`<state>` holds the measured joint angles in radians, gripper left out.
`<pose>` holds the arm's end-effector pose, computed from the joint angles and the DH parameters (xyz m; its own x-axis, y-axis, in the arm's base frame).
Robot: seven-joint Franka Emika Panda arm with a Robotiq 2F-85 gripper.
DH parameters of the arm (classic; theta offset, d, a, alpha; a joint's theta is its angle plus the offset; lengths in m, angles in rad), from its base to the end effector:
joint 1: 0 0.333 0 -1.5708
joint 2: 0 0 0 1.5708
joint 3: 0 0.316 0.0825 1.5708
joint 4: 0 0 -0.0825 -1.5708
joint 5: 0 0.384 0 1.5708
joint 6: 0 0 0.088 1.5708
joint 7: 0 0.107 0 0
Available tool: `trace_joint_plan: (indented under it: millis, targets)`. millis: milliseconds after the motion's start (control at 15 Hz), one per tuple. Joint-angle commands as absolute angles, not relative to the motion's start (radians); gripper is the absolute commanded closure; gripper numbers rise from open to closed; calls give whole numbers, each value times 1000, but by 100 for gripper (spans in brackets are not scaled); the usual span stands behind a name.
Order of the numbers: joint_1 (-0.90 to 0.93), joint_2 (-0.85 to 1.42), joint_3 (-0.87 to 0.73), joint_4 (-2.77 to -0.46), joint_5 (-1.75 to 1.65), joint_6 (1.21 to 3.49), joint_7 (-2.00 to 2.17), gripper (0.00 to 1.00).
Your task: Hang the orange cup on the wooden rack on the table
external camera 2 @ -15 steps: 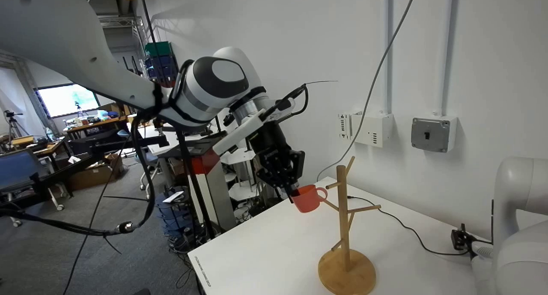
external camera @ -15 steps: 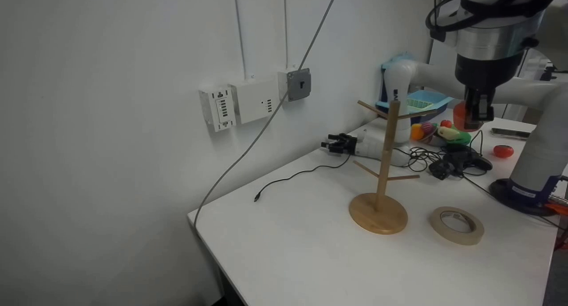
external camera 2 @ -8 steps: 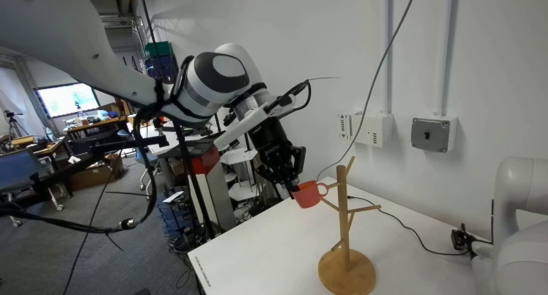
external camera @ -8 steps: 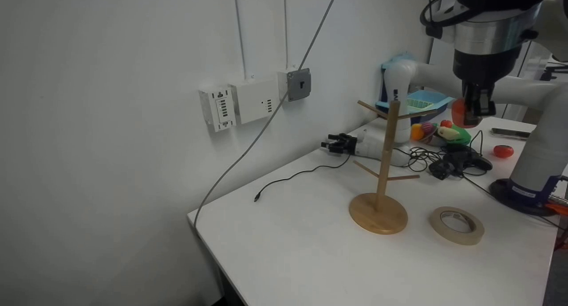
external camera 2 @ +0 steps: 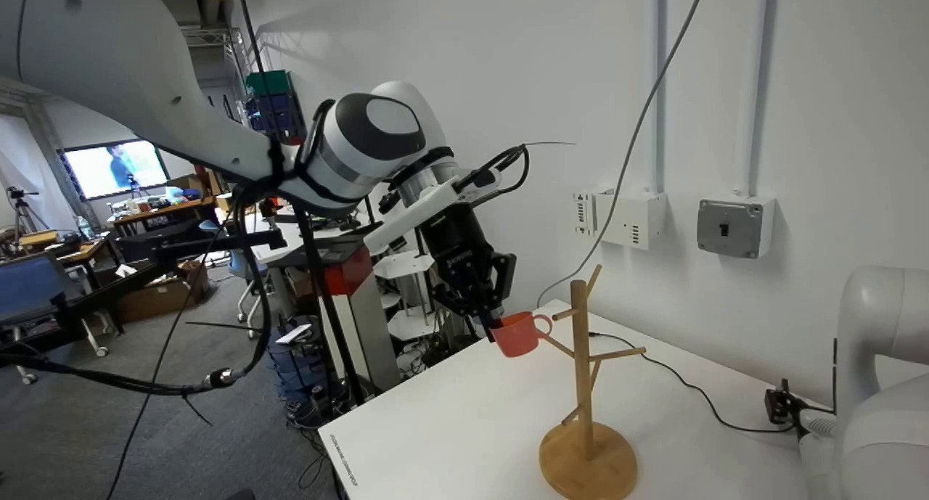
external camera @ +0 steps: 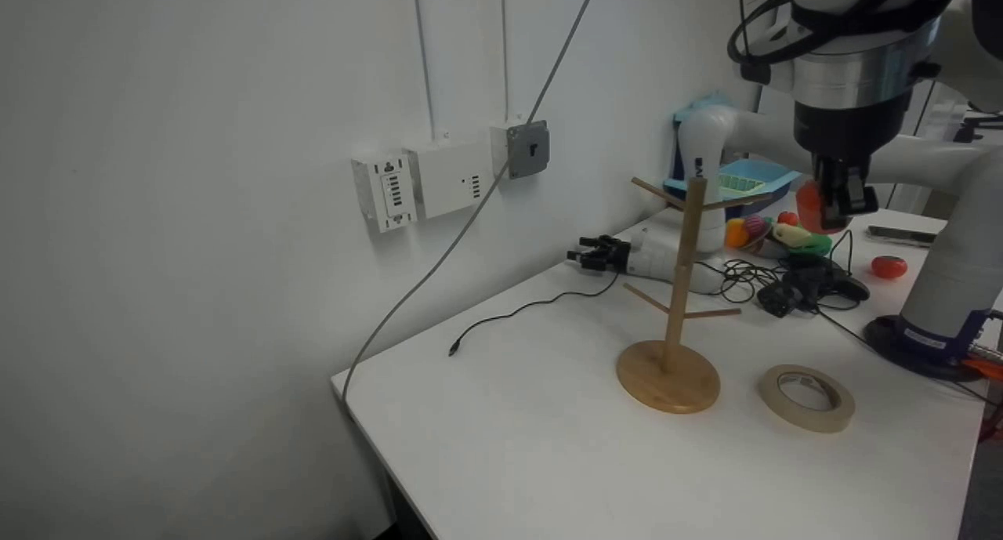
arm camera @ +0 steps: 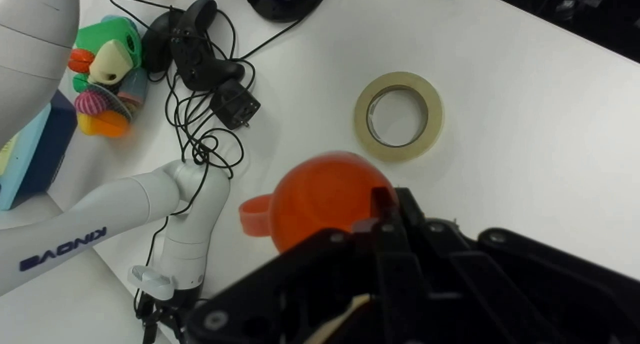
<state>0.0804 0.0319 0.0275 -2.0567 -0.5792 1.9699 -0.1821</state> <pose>0.5476 0.0238 0.4203 0.8526 0.4554 -0.2564 0.5225 -0.7329 0.4356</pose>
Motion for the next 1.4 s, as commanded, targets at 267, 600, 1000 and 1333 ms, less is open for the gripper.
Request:
trace_joint_plan:
  millis: [267, 600, 1000, 1333]
  targets:
    - [78, 77, 48, -1987, -582, 1921, -215, 99]
    - [77, 98, 49, -1968, -583, 1917, -216, 99]
    - [74, 120, 45, -1946, -578, 1914, -227, 99]
    - [77, 137, 47, -1923, -577, 1910, -240, 99]
